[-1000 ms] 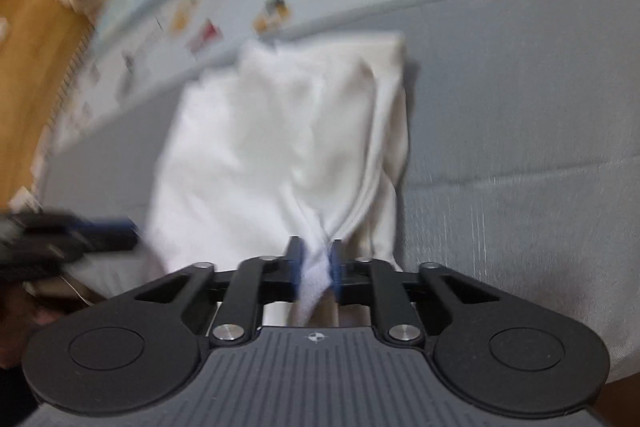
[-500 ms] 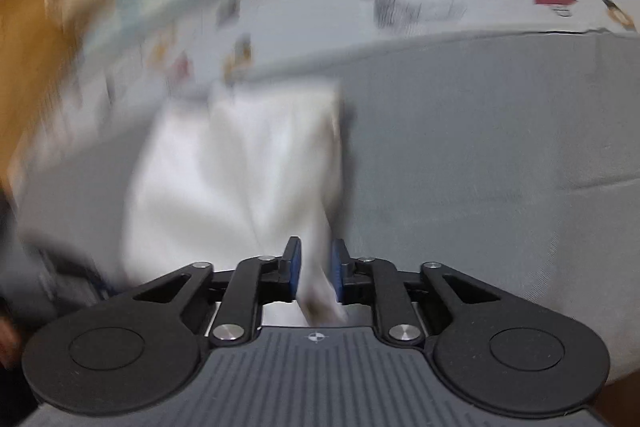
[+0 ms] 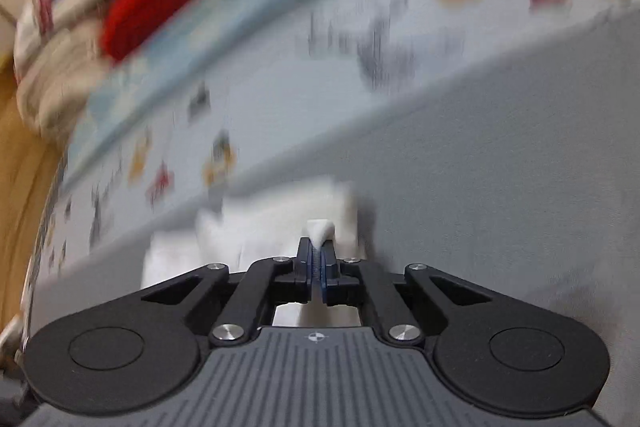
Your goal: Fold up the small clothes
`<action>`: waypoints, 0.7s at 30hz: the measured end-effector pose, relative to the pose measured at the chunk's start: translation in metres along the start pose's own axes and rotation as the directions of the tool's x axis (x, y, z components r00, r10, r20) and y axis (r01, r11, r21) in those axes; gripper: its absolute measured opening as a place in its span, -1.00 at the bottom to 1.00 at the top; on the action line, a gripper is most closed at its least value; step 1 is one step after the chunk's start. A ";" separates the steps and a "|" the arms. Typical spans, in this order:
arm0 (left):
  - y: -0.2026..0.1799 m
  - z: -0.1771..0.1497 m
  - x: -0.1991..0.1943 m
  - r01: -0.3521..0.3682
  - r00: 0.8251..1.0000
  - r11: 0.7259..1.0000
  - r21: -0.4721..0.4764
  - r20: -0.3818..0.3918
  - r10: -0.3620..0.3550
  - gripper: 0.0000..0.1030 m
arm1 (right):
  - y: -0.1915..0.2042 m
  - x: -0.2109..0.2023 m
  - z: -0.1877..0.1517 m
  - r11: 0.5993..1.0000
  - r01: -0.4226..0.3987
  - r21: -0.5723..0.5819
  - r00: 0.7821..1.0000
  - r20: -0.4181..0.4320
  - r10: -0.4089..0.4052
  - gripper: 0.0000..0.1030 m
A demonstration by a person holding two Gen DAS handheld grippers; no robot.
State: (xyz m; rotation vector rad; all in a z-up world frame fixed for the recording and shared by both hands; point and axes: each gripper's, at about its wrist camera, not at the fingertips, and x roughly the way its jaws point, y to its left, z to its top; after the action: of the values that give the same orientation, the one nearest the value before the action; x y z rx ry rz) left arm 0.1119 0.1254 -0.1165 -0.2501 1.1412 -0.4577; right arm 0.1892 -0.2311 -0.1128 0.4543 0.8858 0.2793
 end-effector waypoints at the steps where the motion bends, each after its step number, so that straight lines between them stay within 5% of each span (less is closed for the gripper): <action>1: 0.000 0.003 0.001 0.002 1.000 1.000 -0.007 0.005 -0.002 -0.66 | -0.001 -0.008 0.004 0.999 -0.033 0.022 0.998 0.059 0.031 -0.94; 3: 0.000 0.007 0.002 0.002 1.000 1.000 -0.019 0.021 -0.002 -0.66 | -0.006 -0.011 0.008 0.999 0.021 0.036 0.995 0.096 -0.025 -0.94; 6: -0.002 0.012 0.003 0.021 0.999 0.999 -0.042 0.046 -0.020 -0.66 | -0.027 0.014 0.003 0.980 0.181 0.085 0.982 -0.074 -0.175 -0.87; 9: -0.009 0.016 0.005 0.060 0.997 0.997 -0.039 0.055 -0.058 -0.66 | -0.021 -0.008 0.007 0.976 0.212 0.058 0.976 0.033 -0.214 -0.79; 12: -0.016 0.016 0.014 0.061 0.998 0.998 -0.001 0.022 -0.061 -0.66 | -0.008 -0.041 0.008 0.996 0.081 -0.046 0.990 0.121 -0.075 -0.78; 14: -0.016 0.012 0.027 0.015 0.999 1.000 0.028 -0.035 -0.014 -0.61 | -0.004 -0.047 0.002 0.990 -0.090 -0.107 0.995 0.030 0.093 -0.74; 16: -0.014 0.005 0.045 -0.092 0.989 0.993 0.070 -0.109 0.100 -0.61 | 0.000 -0.043 -0.013 0.958 -0.237 -0.161 0.965 -0.151 0.213 -0.73; 17: -0.011 0.002 0.050 -0.133 0.982 0.988 0.076 -0.128 0.142 -0.61 | 0.003 -0.040 -0.023 0.945 -0.252 -0.209 0.952 -0.228 0.204 -0.73; 18: -0.010 0.002 0.049 -0.140 0.981 0.988 0.061 -0.127 0.146 -0.61 | 0.005 -0.032 -0.037 0.933 -0.198 -0.301 0.948 -0.299 0.105 -0.72; 20: -0.012 0.004 0.040 -0.122 0.987 0.992 0.044 -0.100 0.126 -0.61 | -0.002 -0.017 -0.059 0.904 -0.075 -0.421 0.922 -0.374 -0.098 -0.28; 21: -0.015 0.004 0.034 -0.118 0.990 0.991 0.056 -0.077 0.122 -0.61 | -0.007 -0.019 -0.063 0.901 -0.048 -0.430 0.920 -0.370 -0.127 -0.23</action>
State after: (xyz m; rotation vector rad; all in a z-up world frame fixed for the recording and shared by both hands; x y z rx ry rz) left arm 0.1233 0.0956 -0.1364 -0.1179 1.2144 -0.3931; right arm 0.1286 -0.2285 -0.1379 -0.0430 1.1850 0.5289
